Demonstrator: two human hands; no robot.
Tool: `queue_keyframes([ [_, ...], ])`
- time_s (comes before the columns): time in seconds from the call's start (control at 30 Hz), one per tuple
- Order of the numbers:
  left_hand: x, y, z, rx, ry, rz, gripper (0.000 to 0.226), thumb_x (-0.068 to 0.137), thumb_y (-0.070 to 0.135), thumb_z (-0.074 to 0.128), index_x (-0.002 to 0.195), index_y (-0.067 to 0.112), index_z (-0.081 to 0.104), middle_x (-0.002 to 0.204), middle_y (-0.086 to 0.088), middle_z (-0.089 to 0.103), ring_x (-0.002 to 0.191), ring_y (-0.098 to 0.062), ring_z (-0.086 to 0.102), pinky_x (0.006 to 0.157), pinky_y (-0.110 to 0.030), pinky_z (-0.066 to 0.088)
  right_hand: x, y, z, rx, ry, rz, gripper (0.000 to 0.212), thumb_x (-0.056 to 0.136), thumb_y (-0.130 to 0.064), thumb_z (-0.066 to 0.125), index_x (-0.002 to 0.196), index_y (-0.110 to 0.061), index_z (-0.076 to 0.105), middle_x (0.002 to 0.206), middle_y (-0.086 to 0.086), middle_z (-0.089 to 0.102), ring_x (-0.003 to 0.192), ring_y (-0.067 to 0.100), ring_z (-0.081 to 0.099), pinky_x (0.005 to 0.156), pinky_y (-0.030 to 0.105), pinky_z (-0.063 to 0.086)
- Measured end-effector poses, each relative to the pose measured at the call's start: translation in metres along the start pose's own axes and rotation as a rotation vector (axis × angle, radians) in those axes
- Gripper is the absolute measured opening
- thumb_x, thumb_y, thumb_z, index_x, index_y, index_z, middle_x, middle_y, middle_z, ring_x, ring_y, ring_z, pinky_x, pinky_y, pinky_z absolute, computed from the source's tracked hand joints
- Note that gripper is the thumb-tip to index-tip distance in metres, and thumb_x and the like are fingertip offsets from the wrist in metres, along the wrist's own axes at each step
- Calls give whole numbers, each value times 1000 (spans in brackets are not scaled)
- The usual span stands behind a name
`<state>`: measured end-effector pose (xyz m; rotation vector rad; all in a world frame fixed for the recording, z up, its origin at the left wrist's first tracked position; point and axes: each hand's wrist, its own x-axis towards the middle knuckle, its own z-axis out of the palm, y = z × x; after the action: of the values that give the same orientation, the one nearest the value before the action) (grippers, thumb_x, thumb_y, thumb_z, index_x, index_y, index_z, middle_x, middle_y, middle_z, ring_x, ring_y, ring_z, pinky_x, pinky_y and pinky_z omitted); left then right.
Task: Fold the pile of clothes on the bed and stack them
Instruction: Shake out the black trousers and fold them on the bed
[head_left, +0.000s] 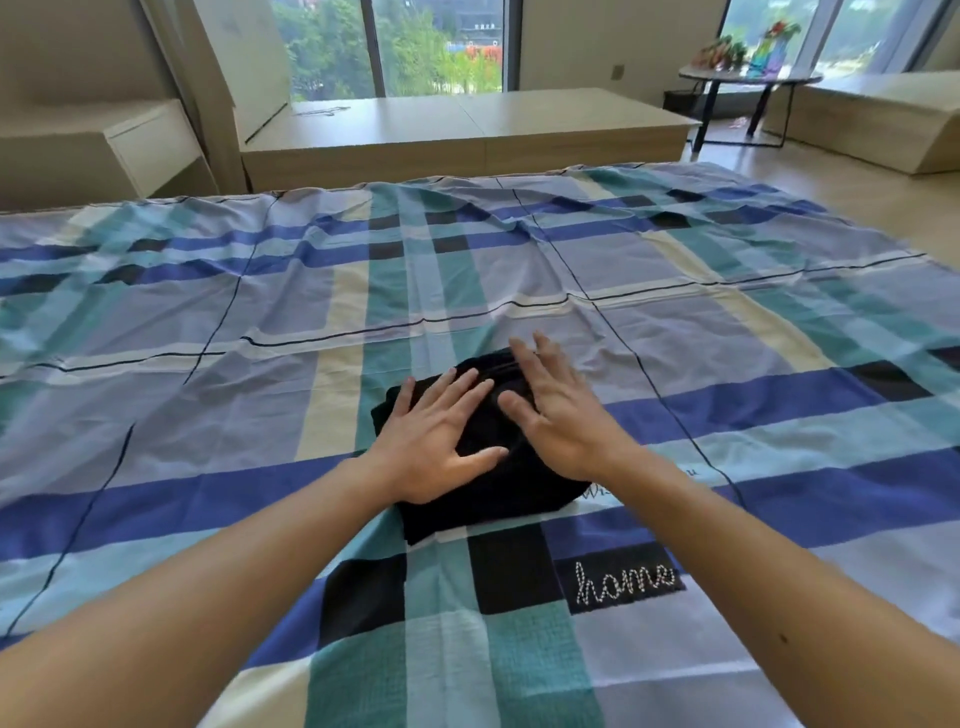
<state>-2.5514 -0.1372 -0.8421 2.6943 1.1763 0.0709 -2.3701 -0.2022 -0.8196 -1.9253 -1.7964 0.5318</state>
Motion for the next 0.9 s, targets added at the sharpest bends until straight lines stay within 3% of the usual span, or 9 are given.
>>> queue_keyframes([
  [0.1, -5, -9, 1, -66, -79, -90, 116, 60, 93, 25, 158, 38, -1, 167, 12, -9, 151, -7, -17, 121, -53, -13, 5, 13, 22, -157, -253, 91, 81, 98, -59, 45, 159, -36, -2, 167, -1, -19, 154, 21, -15, 124, 50, -3],
  [0.23, -13, -6, 1, -179, -19, -207, 119, 55, 96, 35, 157, 43, 4, 167, 10, -8, 152, -11, -16, 122, -54, -9, 3, 19, 8, 43, -265, 121, 102, 86, -55, 68, 159, -35, -1, 167, 3, -16, 155, 19, -8, 126, 41, 4],
  [0.33, -28, 4, -1, -312, 280, -462, 109, 64, 87, 53, 154, 34, 24, 162, -3, 13, 150, -28, 11, 121, -47, 17, -4, 30, -15, 171, -209, 229, 115, 74, -46, 83, 159, -37, 6, 164, 9, 10, 151, 25, 21, 121, 32, 24],
  [0.4, -34, 9, -10, -588, 346, -715, 101, 75, 70, 68, 151, 21, 25, 149, -12, 31, 138, -34, 34, 112, -45, 33, -8, 31, -26, 211, -180, 256, 114, 74, -37, 85, 160, -32, 11, 153, 11, 34, 139, 23, 40, 112, 31, 36],
  [0.5, -33, 8, -22, -1149, 117, -906, 100, 69, 63, 78, 143, 10, 36, 127, -9, 58, 111, -27, 59, 96, -40, 50, -12, 24, -28, 351, -200, 240, 100, 78, -18, 84, 156, -25, 22, 134, -6, 49, 118, 10, 51, 96, 20, 40],
  [0.63, -34, 10, -37, -1281, -21, -888, 62, 74, 51, 79, 121, 13, 64, 106, -7, 73, 97, -22, 68, 93, -43, 56, -13, 23, -16, 524, -178, 247, 89, 75, -21, 83, 150, -27, 35, 132, 0, 61, 113, 14, 64, 102, 30, 50],
  [0.73, -54, 19, -48, -1479, -134, -808, 37, 89, 42, 69, 111, 12, 71, 96, -7, 76, 86, -21, 71, 83, -40, 60, -13, 18, -27, 809, -158, 257, 70, 83, -6, 74, 141, -31, 45, 113, 10, 73, 94, 23, 74, 76, 32, 61],
  [0.83, -89, 16, -51, -1291, -201, -794, 43, 85, 50, 70, 106, 14, 67, 94, -6, 71, 81, -21, 69, 70, -37, 58, -17, 14, -37, 862, -218, 211, 69, 81, -3, 75, 138, -33, 50, 102, 13, 77, 85, 25, 75, 70, 31, 60],
  [0.9, -93, -1, -50, -947, -32, -879, 75, 82, 54, 72, 136, 10, 45, 124, -11, 60, 108, -29, 61, 88, -44, 54, -21, 19, -34, 684, -276, 184, 72, 79, -9, 79, 139, -33, 49, 106, 6, 77, 92, 22, 75, 85, 34, 59],
])
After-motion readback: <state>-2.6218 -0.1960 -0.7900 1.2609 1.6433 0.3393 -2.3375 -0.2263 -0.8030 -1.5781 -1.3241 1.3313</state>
